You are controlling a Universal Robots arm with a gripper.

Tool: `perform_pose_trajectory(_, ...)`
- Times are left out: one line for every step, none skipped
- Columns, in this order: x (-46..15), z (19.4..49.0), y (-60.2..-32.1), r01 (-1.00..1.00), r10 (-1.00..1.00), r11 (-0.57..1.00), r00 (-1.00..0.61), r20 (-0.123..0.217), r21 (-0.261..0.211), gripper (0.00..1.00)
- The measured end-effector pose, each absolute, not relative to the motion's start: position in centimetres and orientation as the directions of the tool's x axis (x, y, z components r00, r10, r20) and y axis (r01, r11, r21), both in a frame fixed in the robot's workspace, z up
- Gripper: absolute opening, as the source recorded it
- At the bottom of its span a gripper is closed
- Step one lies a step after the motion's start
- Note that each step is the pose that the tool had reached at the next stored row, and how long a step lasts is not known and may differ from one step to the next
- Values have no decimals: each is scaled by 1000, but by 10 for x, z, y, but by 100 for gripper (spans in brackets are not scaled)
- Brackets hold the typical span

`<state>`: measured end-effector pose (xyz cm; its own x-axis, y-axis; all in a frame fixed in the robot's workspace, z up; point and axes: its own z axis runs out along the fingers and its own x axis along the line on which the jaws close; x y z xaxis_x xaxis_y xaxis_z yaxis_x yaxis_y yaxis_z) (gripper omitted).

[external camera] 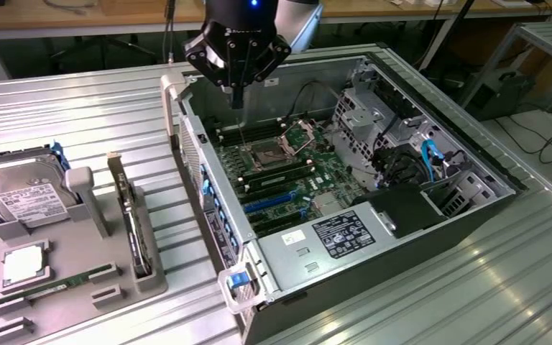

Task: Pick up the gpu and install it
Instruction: 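Reach for the gpu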

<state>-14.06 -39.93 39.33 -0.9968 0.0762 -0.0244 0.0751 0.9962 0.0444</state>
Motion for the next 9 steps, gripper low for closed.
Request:
perform_pose_trajectory(-141, 393, -399, 75, 76, 996, -997, -24, 44, 11)
perform_pose_trajectory(-142, 393, -399, 75, 76, 996, -997, -24, 44, 11)
perform_pose_trajectory(-142, 393, -399, 75, 76, 996, -997, -24, 44, 11)
perform_pose_trajectory(-142, 393, -399, 75, 76, 996, -997, -24, 44, 11)
perform_pose_trajectory(-143, 393, -399, 75, 76, 996, -997, -24, 44, 11)
perform_pose_trajectory(-144, 393, -399, 75, 76, 996, -997, -24, 44, 11)
perform_pose_trajectory(-144, 393, -399, 75, 76, 996, -997, -24, 44, 11)
perform_pose_trajectory(-144, 393, -399, 75, 76, 996, -997, -24, 44, 11)
perform_pose_trajectory(-145, 393, -399, 75, 76, 996, -997, -25, 44, 11)
